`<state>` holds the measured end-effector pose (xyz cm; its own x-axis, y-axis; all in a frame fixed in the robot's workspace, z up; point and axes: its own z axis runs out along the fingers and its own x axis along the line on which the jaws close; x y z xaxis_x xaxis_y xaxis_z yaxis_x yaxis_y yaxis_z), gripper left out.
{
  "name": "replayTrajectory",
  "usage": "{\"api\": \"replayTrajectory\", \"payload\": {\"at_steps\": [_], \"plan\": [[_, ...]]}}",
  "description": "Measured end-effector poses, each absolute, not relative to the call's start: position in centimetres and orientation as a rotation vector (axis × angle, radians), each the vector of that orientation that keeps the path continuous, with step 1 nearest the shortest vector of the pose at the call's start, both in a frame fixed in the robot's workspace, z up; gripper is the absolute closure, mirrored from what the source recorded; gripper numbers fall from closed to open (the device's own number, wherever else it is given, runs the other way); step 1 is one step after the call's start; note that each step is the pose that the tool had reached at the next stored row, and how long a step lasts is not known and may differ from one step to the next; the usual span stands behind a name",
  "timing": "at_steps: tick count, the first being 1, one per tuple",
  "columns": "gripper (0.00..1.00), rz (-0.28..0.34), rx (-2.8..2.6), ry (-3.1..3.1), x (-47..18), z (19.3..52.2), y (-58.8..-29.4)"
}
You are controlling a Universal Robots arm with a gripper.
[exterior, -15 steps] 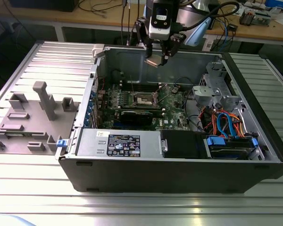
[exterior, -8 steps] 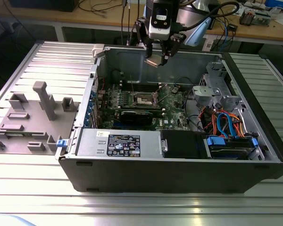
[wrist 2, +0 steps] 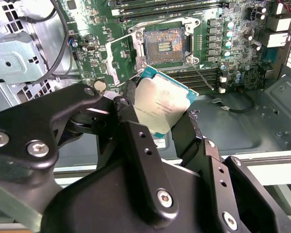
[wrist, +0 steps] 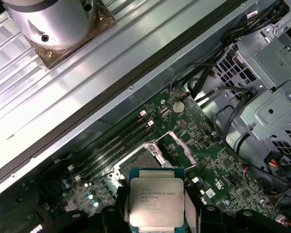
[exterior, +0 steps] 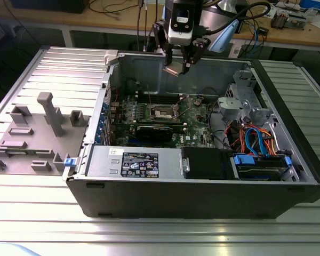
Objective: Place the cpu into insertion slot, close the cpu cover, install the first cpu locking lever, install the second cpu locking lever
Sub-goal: 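Place the cpu into insertion slot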
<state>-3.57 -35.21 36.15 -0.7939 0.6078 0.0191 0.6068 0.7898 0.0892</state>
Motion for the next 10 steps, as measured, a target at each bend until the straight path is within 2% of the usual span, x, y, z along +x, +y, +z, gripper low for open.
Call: {"api": "replayTrajectory", "payload": {"at_steps": [10], "plan": [[0.46,0.141,1.071,2.937,-3.57,36.15,-35.21]]}}
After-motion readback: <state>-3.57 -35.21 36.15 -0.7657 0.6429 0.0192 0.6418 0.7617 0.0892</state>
